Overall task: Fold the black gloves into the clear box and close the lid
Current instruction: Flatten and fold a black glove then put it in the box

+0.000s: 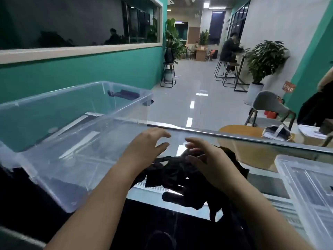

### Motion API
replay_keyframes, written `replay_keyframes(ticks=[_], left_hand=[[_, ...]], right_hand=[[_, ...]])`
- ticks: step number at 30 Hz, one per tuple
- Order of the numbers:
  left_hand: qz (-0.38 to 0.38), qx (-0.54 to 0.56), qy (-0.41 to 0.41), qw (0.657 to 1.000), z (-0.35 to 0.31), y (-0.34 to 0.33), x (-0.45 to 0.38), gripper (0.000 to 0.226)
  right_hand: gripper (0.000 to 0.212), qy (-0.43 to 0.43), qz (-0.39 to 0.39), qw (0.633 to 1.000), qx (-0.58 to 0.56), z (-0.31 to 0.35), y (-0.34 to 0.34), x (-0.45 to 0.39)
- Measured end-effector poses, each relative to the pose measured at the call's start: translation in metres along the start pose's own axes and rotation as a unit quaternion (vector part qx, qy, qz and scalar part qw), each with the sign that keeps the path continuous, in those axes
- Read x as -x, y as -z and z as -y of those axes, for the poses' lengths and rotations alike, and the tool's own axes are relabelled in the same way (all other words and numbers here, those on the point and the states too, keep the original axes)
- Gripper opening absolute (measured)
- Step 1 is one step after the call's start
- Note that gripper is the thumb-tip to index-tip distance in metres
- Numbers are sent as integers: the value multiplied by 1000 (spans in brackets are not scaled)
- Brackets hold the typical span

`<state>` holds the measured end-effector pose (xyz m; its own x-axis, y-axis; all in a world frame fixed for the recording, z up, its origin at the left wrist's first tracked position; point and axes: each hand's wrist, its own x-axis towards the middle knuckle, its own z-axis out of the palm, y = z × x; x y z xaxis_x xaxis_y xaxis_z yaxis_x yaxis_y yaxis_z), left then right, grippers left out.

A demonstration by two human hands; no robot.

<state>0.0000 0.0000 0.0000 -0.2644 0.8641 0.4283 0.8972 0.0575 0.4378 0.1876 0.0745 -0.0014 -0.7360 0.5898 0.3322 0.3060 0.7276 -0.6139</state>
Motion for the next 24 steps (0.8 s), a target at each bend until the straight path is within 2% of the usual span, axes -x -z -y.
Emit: replay_keyframes(ticks=[3, 6, 9, 12, 14, 16, 18, 21, 24], left_hand=[[87, -7, 76, 993, 19, -17, 6, 37], [162, 7, 132, 978, 33, -26, 13, 56], [216, 13, 149, 965, 40, -26, 15, 56], [226, 34, 157, 961, 43, -28, 21, 41], [201, 27, 151, 967, 45, -28, 23, 31], [162, 29, 156, 974, 45, -30, 22, 29], [139, 9, 150, 979, 39, -31, 20, 37], [159, -107, 175, 966, 35, -32, 21, 49], [187, -164, 233, 940, 36, -29, 23, 33]], right_hand=[[38, -4, 45, 999, 17, -2, -22, -4], [50, -23, 135, 989, 50, -3, -37, -4], [65, -26, 186, 976, 110, -13, -45, -5], [49, -16, 171, 977, 124, -23, -52, -6], [30, -7, 141, 985, 101, -28, -54, -5], [19, -11, 129, 988, 83, -31, -56, -3], [19, -16, 130, 988, 76, -34, -57, -2], [18, -34, 131, 990, 45, -35, -58, -3], [12, -37, 108, 993, 22, -38, -60, -4]])
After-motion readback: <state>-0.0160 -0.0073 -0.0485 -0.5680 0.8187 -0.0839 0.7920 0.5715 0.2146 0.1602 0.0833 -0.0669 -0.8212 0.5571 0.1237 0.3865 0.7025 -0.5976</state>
